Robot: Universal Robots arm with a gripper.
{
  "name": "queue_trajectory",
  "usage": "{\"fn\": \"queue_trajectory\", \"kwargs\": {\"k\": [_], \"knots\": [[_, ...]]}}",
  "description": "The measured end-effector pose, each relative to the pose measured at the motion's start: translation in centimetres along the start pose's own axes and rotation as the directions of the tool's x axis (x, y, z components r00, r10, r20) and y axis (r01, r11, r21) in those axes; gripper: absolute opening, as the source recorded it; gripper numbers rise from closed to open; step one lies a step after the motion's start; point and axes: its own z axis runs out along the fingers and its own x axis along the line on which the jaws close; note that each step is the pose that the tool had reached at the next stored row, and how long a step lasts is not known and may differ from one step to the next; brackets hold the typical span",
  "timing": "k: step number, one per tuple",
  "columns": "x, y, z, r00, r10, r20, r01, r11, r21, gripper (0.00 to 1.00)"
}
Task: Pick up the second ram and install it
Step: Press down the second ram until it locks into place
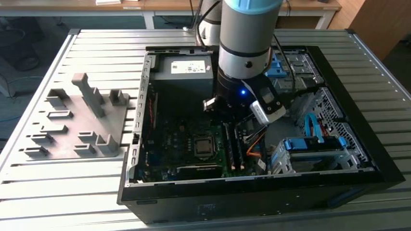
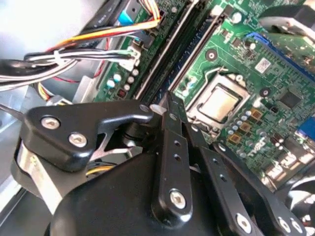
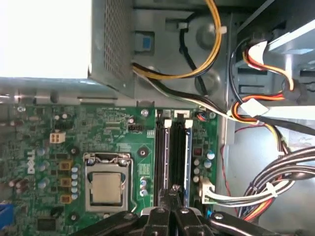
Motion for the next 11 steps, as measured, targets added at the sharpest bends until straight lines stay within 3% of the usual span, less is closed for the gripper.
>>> {"fn": "queue_trajectory", "kwargs": {"k": [9,11], "knots": [[-0.08,-0.18,-3.89,1.0,0.0,-0.0001,0.0,1.0,0.0002,0.1],[-0.09,-0.19,-4.17,1.0,0.0,0.0,0.0,1.0,-0.0002,0.1]]}}
